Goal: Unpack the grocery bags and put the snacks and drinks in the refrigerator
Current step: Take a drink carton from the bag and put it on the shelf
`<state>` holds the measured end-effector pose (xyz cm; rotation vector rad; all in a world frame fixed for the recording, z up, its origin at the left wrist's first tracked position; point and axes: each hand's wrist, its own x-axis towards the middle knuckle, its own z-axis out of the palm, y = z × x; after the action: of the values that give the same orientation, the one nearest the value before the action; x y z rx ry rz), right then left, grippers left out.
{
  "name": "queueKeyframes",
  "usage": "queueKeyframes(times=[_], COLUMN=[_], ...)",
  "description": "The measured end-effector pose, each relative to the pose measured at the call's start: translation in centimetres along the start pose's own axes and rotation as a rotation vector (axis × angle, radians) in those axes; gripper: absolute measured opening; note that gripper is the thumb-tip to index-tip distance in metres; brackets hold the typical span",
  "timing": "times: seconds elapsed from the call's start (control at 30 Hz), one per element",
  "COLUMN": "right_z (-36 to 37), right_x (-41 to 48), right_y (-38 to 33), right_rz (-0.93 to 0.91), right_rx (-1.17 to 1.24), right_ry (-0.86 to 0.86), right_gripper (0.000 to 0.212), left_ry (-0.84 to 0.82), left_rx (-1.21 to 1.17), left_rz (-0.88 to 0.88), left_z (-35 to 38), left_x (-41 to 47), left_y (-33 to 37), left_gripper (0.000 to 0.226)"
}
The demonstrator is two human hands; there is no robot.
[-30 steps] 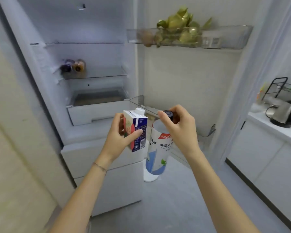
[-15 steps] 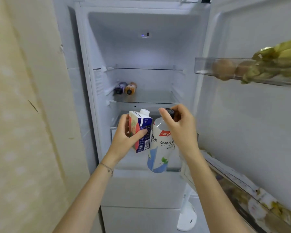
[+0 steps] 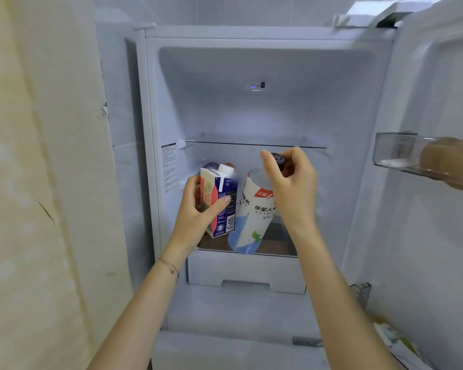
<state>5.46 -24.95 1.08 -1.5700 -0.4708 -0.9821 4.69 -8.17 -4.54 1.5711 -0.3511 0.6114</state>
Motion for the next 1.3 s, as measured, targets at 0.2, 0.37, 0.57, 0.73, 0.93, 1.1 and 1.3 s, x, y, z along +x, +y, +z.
queueKeyframes(times=[0.2,0.37,0.57,0.73,0.93,1.1,1.3], right_z=[3.5,6.0,8.8,10.3,11.4,11.4,11.8], right_x=[3.7,5.6,6.4,6.7,7.5,7.5,7.3], right_y=[2.3,3.9,6.2,8.5,11.3,13.9,15.8], right_rz=[-0.040,-0.065,-0.138,-0.172,-0.163,-0.132,-0.058], right_rx=[-0.034,-0.018,-0.080,-0.128,-0.178,-0.186,-0.214], right_ry=[0.066,0.193,0.278,0.288,0.280,0.274,0.273], right_gripper=[0.031,0.030,0.027,0.025,0.033,0.032,0.033], left_ry=[-0.033,-0.083,-0.110,-0.104,-0.115,-0.083,-0.107], left_rx=[-0.003,-0.034,-0.048,-0.034,-0.019,-0.012,-0.008], left_rz=[0.026,0.048,0.047,0.035,0.031,-0.002,-0.065], left_z=[-0.8,-1.7,-2.7,-3.0,-2.7,-2.5,-1.5], left_x=[6.2,10.1,12.6,14.1,15.5,15.9,15.9], left_y=[-1.8,-3.7,-5.7,-7.3,-8.5,-10.3,-12.8], left_gripper=[0.062,0.051,0.048,0.055,0.053,0.053,0.063])
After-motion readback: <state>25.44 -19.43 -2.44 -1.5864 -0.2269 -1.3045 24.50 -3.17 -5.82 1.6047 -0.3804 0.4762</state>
